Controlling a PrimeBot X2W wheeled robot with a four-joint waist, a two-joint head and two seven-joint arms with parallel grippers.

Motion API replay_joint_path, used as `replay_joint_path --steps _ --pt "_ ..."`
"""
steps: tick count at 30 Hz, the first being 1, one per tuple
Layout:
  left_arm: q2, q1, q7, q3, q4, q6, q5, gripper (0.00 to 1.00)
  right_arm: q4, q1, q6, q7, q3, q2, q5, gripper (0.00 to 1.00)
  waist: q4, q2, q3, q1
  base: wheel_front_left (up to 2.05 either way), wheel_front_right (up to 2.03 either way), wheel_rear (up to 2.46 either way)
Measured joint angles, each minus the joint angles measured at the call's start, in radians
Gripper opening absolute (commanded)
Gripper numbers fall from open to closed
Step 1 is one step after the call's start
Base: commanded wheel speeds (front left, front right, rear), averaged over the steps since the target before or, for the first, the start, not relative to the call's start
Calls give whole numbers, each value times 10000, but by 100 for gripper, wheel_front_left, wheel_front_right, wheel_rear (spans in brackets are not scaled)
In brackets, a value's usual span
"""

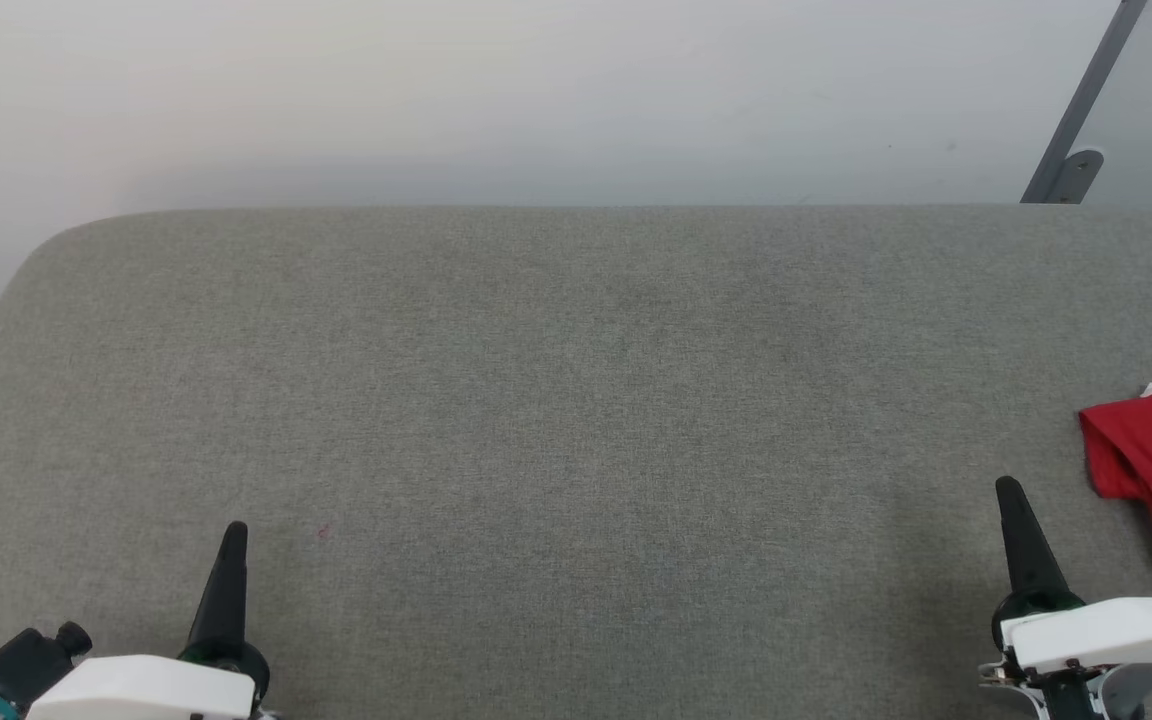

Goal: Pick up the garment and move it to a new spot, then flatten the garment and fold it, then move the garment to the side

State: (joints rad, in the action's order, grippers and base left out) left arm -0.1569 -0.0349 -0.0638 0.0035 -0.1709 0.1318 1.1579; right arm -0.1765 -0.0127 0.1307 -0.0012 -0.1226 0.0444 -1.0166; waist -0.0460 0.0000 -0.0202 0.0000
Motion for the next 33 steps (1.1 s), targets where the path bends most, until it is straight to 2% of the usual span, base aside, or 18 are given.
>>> replay_joint_path --steps 33 --pt "497 715 826 462 -391 0 2516 0 -355 -502 0 600 42 17 -3152 0 212 0 79 0 0 0 0"
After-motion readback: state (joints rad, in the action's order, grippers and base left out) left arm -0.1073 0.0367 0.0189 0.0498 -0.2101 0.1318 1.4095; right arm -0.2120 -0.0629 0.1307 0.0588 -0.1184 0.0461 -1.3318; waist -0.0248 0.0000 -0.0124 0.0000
